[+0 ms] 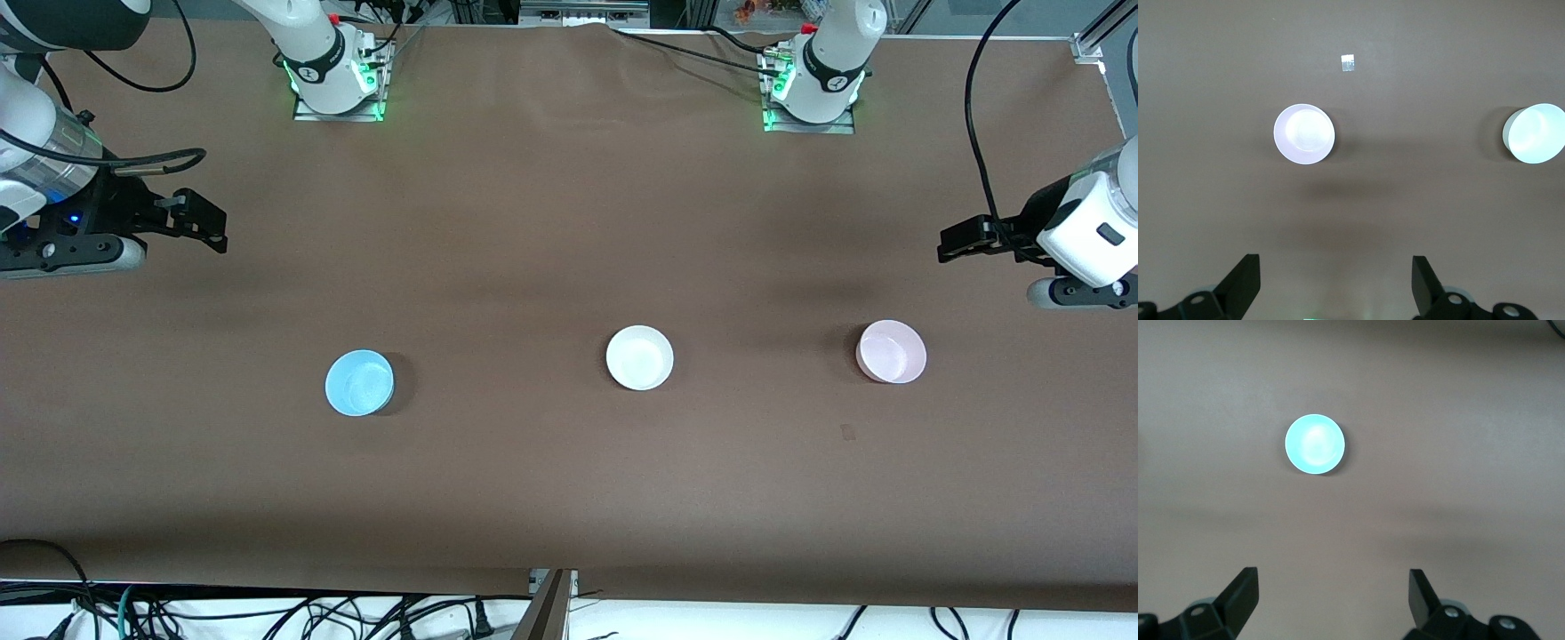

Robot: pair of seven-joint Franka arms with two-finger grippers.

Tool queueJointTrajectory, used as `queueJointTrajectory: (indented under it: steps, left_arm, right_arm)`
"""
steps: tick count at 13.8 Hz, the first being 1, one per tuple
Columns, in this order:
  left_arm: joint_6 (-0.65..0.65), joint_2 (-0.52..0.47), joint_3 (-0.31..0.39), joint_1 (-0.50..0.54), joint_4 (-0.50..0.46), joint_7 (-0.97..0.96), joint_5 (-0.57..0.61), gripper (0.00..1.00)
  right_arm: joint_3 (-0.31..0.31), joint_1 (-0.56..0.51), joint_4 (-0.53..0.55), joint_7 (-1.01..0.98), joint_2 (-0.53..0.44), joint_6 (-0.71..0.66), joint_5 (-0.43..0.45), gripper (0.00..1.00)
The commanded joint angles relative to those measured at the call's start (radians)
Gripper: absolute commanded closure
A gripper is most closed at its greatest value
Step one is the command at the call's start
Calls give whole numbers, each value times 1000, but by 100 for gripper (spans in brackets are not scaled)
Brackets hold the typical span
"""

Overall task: Stack pink and blue bowls on white bowl
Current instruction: 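Reach the left gripper toward the pale pink bowl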

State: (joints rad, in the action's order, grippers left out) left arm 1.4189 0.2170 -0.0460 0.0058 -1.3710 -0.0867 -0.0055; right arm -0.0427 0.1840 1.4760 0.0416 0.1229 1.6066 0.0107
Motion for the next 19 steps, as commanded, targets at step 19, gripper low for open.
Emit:
queueJointTrajectory:
  steps: [19]
  left_arm:
    - [449, 281, 90, 129, -206, 301, -71, 0]
  right_arm:
    - [17, 2, -5, -2, -6, 10, 9, 0]
